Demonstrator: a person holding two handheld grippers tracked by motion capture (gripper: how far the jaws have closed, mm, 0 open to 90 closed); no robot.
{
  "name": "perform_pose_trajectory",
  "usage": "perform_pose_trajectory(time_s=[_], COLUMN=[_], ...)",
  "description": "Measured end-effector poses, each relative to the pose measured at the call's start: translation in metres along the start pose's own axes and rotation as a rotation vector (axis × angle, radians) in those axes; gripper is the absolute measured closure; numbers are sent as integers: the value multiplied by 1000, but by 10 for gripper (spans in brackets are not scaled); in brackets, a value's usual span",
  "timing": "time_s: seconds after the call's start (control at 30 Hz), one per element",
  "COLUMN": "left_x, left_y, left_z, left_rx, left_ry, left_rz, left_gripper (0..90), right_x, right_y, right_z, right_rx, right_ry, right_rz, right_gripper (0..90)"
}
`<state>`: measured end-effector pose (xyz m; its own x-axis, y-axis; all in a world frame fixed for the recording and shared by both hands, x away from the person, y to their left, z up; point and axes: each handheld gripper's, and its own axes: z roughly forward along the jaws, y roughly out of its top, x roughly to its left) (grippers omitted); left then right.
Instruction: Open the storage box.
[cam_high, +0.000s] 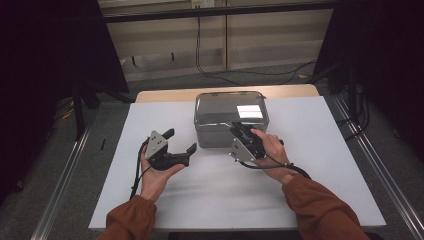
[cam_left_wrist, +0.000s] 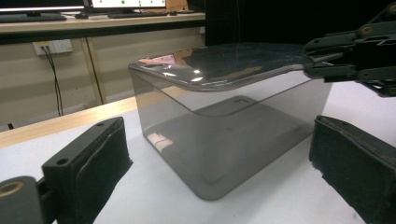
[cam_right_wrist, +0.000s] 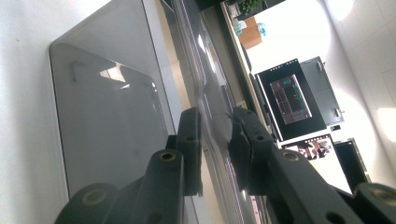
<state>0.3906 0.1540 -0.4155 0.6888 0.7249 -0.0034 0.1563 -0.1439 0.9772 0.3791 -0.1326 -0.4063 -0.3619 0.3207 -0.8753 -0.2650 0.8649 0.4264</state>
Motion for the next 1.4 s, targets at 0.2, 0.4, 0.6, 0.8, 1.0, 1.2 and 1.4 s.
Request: perform_pose_trajectory(time_s=[0.2,0.4,0.6,0.8,1.0,1.2,1.4], left_x=[-6,-7,-2,-2,1,3,1], left_y=[7,13,15,19,21,25,25], left_z=[19,32,47,62,71,75,76], left_rx=[2,-12,-13,-10,-38,-62,-79], left_ry=[-6,-2,4,13,42,48,64], left_rz=[4,23,31,36,86,97,118], left_gripper=[82,98,114,146,163,199,260], right_x=[-3,-6,-11,-19,-22,-24,-23], right_y=[0,1,3,6,6,7,6], right_z=[0,-1,-1,0,0,0,0], right_rx=[-6,-8,-19,-29,-33,-36,-33], right_ry=[-8,-15,-24,-39,-44,-44,-30], right_rz=[12,19,26,51,64,70,81], right_gripper=[735,737,740,745,745,744,731])
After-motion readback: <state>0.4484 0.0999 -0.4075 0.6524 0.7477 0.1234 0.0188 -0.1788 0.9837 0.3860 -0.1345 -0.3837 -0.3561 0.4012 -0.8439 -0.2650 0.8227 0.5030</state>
